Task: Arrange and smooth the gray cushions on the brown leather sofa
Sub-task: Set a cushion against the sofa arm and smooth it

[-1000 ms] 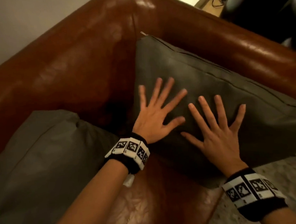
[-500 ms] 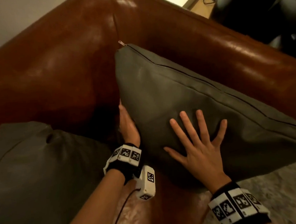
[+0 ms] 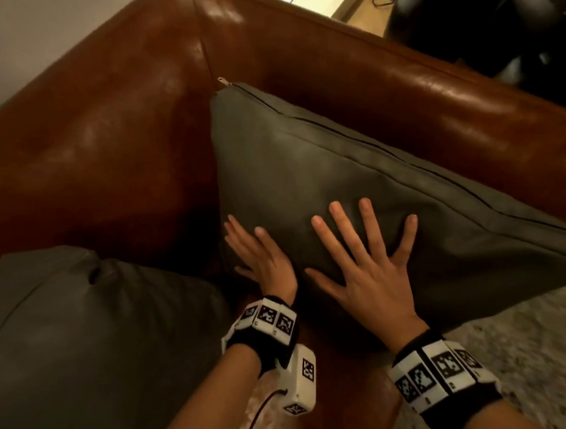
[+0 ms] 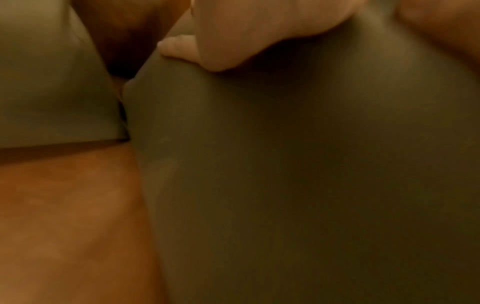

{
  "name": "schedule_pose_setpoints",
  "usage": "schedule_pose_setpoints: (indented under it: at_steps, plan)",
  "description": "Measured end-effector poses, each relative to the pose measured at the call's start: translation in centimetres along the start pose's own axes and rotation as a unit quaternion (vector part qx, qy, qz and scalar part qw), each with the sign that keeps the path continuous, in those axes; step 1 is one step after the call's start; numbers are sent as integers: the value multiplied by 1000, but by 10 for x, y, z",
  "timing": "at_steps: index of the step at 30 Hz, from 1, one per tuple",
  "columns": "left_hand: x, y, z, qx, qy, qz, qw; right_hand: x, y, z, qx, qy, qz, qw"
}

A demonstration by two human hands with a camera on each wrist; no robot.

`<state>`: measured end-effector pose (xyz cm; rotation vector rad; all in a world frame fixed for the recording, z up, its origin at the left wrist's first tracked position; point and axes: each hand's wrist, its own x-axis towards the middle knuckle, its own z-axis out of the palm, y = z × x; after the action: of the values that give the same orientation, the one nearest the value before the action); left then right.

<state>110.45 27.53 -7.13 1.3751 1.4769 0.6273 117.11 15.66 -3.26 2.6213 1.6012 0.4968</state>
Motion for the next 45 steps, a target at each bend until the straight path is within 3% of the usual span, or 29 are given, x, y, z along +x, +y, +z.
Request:
schedule_pose_setpoints:
  at_steps: [2,4,5,6,8,9,10,13,16,18,21,22,23,24,26,27,30,31,33,35,36,39,40,42,45]
  plan:
    - [-2,17,-10,1,49,72,996,-1,1,0,13,-1,-1,1000]
    - [-1,42,-18,24,33,263,964,-6,0,0,17,-11,-3,1000]
    - [3,55,-18,97,-7,375,922,-8,0,-1,17,-19,-4,1000]
    - [8,66,-15,197,-49,469,859,-9,-1,-2,15,-24,-4,1000]
    - [26,81,-8,355,-113,557,742,-4,0,-3,10,-40,2,999]
    - [34,85,-7,401,-131,560,712,0,1,-5,10,-56,6,998]
    - [37,87,-6,429,-139,554,700,4,1,-8,15,-71,9,997]
    - [33,90,-9,413,-133,552,712,2,2,-19,78,-60,14,995]
    - [24,111,-8,338,-163,587,718,10,0,-43,184,-7,109,977]
    - [17,126,3,387,-189,618,658,37,3,-56,226,6,191,955]
    - [5,129,22,566,-217,603,519,73,9,-56,301,-53,249,919]
    - [4,127,23,582,-231,594,505,74,12,-51,306,-75,261,912]
    - [6,126,22,562,-247,593,521,68,17,-46,288,-90,272,914]
    - [11,127,18,525,-249,596,554,56,26,-42,256,-100,282,919]
    - [33,133,6,475,-217,548,653,24,47,-39,209,-119,303,922]
    - [49,138,-3,495,-193,504,681,9,58,-40,190,-127,303,925]
    - [91,157,-27,562,-132,395,715,-29,87,-52,89,-115,339,930]
    - [97,164,-32,539,-129,378,741,-35,98,-58,108,-112,393,906]
    - [105,174,-33,468,-125,357,798,-42,118,-66,249,-83,497,827]
    - [112,179,-31,388,-109,335,852,-44,131,-68,457,-25,554,695]
    - [117,181,-31,344,-103,323,876,-44,136,-68,518,2,559,647]
    - [125,178,-36,274,-63,298,912,-48,155,-77,558,130,557,601]
    - [126,174,-38,262,-42,293,919,-51,165,-85,548,165,555,603]
    - [126,169,-40,242,-13,288,926,-58,183,-102,515,168,535,649]
    - [121,172,-35,247,-18,285,926,-49,177,-104,506,13,488,711]
